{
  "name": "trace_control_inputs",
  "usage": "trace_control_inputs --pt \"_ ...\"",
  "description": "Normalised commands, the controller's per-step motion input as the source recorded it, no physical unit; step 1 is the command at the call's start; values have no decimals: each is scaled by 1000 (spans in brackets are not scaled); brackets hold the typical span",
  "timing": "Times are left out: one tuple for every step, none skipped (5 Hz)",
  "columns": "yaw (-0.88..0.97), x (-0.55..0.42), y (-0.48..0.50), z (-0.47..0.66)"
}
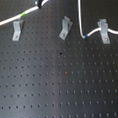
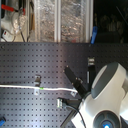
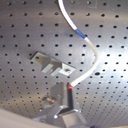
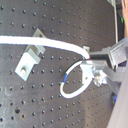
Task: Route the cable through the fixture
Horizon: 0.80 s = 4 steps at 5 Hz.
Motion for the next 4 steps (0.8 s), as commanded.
trace_control_inputs --pt "-26 125 126 40" --pt "566 -307 304 577" --pt "643 -193 223 491" --pt "0 -236 114 477"
